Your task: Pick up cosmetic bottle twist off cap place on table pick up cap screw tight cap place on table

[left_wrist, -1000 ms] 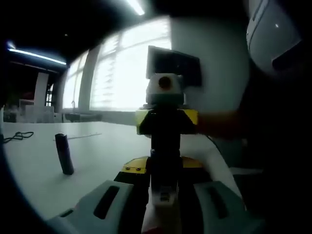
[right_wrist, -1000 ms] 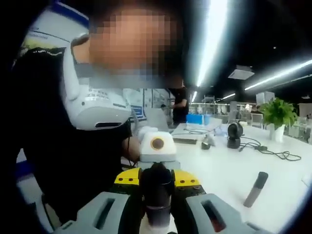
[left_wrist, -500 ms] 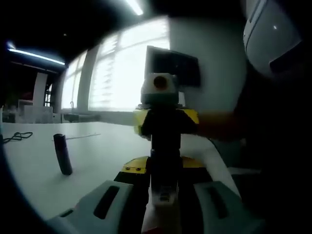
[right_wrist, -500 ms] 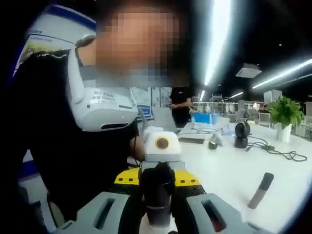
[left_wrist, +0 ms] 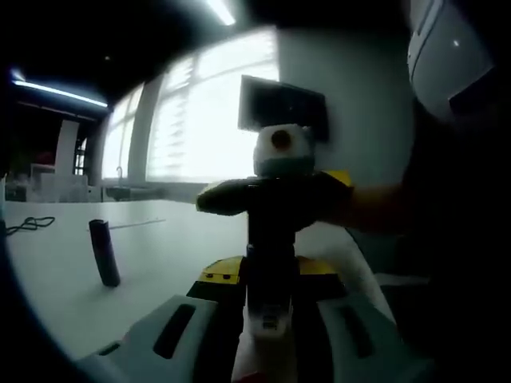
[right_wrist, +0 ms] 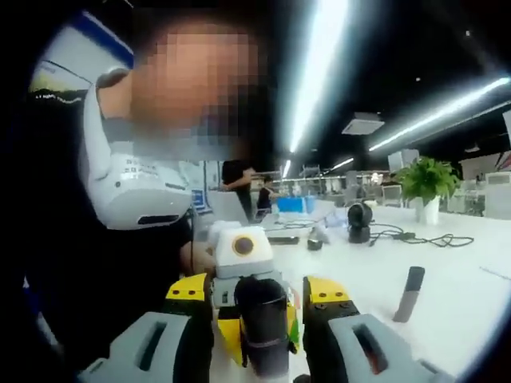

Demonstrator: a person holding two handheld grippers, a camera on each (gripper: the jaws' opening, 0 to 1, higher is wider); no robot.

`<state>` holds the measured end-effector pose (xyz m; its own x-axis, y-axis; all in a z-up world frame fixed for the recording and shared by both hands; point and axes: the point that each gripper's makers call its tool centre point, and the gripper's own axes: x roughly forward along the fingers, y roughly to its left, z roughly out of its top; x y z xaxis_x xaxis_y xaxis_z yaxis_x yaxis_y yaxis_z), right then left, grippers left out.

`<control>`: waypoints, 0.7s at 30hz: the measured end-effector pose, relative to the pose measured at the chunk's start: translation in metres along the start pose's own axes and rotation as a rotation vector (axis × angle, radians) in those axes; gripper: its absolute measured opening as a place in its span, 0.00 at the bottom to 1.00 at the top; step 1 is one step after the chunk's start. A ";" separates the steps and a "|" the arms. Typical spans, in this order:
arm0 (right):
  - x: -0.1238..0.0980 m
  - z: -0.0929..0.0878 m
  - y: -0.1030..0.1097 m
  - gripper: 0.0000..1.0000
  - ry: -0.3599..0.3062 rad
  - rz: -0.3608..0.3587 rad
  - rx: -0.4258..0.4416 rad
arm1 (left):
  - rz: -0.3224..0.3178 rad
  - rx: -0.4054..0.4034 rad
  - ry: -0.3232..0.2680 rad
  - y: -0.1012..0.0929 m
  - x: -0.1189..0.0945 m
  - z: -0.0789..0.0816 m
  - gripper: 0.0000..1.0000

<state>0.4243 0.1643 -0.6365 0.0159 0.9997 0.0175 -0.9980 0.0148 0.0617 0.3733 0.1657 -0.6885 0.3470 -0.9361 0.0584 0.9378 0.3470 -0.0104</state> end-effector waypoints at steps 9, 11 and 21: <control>0.039 -0.003 0.049 0.40 -0.071 -0.238 -0.025 | 0.001 0.000 0.000 0.000 0.000 0.000 0.12; 0.032 -0.001 0.042 0.40 -0.099 -0.314 -0.012 | 0.002 0.001 0.000 -0.001 0.000 0.000 0.12; 0.023 -0.002 0.041 0.43 -0.063 -0.646 -0.075 | 0.005 0.001 0.002 -0.001 0.000 0.000 0.12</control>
<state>0.3836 0.1884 -0.6359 0.6149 0.7864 0.0588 -0.7881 0.6155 0.0098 0.3722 0.1656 -0.6882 0.3517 -0.9344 0.0562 0.9360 0.3517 -0.0102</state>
